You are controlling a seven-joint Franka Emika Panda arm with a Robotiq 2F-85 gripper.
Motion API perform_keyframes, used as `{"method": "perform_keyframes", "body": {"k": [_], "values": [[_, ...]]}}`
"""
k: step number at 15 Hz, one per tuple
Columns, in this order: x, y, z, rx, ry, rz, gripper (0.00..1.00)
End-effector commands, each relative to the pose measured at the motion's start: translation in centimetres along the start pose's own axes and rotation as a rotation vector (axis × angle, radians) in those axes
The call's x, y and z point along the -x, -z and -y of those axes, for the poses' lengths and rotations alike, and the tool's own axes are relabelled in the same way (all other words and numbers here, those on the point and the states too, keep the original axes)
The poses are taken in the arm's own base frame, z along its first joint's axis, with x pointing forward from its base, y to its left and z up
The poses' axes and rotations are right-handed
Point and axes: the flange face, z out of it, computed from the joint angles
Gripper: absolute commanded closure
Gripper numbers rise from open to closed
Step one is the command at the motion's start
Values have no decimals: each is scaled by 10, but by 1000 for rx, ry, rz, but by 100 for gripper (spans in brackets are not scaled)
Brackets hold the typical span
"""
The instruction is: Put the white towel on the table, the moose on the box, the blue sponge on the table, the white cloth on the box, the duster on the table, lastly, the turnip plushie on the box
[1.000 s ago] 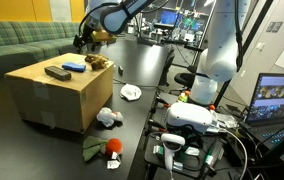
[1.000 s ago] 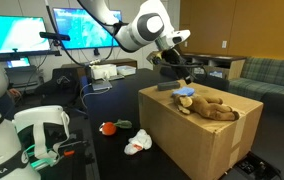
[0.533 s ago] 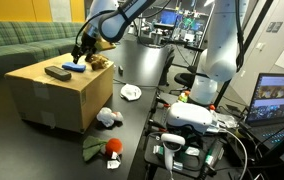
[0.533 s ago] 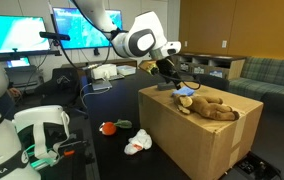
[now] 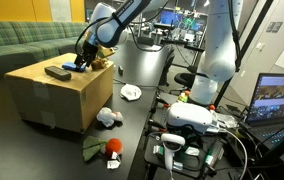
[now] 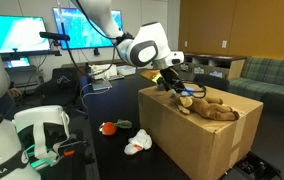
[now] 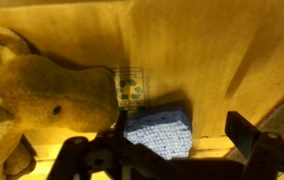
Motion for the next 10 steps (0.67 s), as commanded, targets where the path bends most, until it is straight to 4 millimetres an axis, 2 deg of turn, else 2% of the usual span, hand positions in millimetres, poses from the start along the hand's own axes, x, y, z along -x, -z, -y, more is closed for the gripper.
{"method": "perform_keyframes", "body": {"k": [1, 10], "values": [[-14, -6, -13, 1, 30, -40, 0], [-36, -7, -13, 11, 97, -72, 0]]}}
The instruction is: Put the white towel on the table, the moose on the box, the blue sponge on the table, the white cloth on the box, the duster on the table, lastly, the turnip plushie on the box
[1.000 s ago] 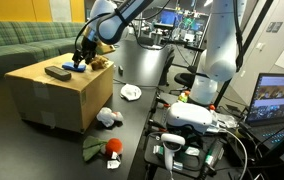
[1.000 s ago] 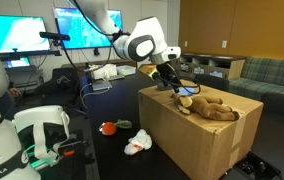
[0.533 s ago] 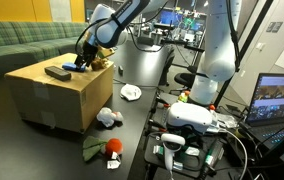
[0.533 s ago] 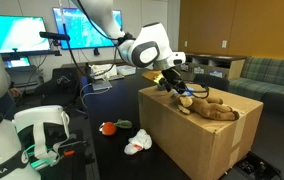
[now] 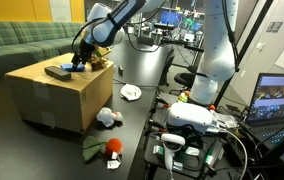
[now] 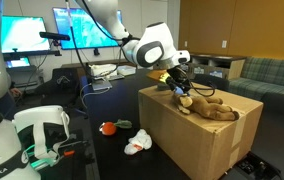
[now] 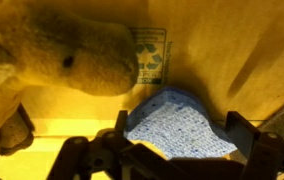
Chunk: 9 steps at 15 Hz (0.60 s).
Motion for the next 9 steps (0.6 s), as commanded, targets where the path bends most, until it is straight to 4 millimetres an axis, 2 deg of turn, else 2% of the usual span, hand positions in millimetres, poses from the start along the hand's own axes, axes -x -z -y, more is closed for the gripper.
{"method": "perform_keyframes", "body": {"k": [1, 6, 9], "values": [[-16, 2, -3, 9, 41, -43, 0], [-27, 7, 4, 22, 87, -82, 0], [-32, 1, 13, 10, 129, -86, 0]]}}
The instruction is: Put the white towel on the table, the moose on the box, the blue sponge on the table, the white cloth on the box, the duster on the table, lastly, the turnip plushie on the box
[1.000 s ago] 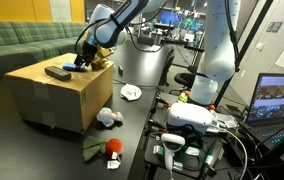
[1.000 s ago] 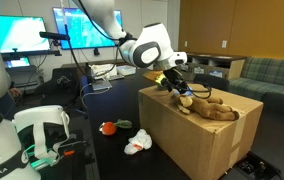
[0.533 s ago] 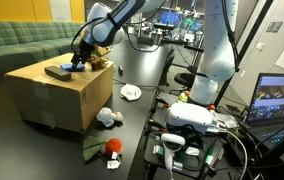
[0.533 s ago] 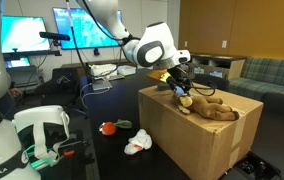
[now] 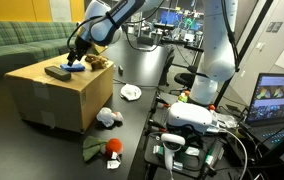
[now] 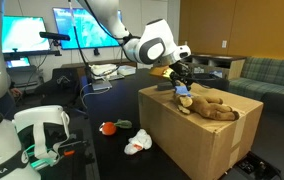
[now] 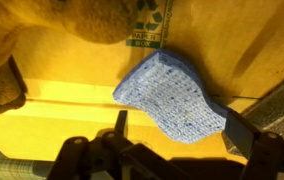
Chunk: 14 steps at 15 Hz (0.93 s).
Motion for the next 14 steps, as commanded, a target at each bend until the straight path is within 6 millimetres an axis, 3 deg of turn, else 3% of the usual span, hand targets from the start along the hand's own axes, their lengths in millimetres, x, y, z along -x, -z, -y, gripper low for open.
{"method": "perform_keyframes", "body": {"k": [1, 8, 14], "values": [[-13, -11, 8, -19, 77, -26, 0], [-22, -19, 30, -57, 291, -33, 0], [-41, -7, 9, -27, 354, -80, 0]]}}
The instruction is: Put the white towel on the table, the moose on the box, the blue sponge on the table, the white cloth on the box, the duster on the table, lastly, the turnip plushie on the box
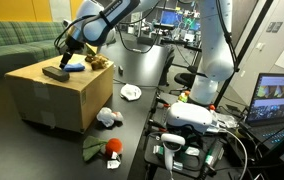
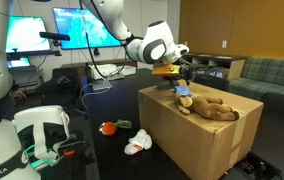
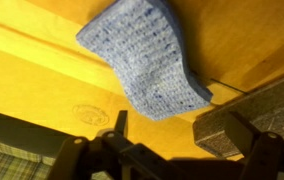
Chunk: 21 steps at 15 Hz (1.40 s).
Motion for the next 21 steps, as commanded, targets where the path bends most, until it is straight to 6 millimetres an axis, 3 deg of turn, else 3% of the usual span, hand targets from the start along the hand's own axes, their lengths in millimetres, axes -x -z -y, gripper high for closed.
{"method": "perform_keyframes", "body": {"k": [1, 8, 13, 20, 21], "values": [[-8, 4, -25, 26, 57, -35, 0], [13, -23, -58, 54, -4, 16, 0], [27, -44, -63, 17, -22, 79, 0], [33, -39, -58, -57, -25, 224, 0], [33, -36, -58, -65, -26, 238, 10]]}}
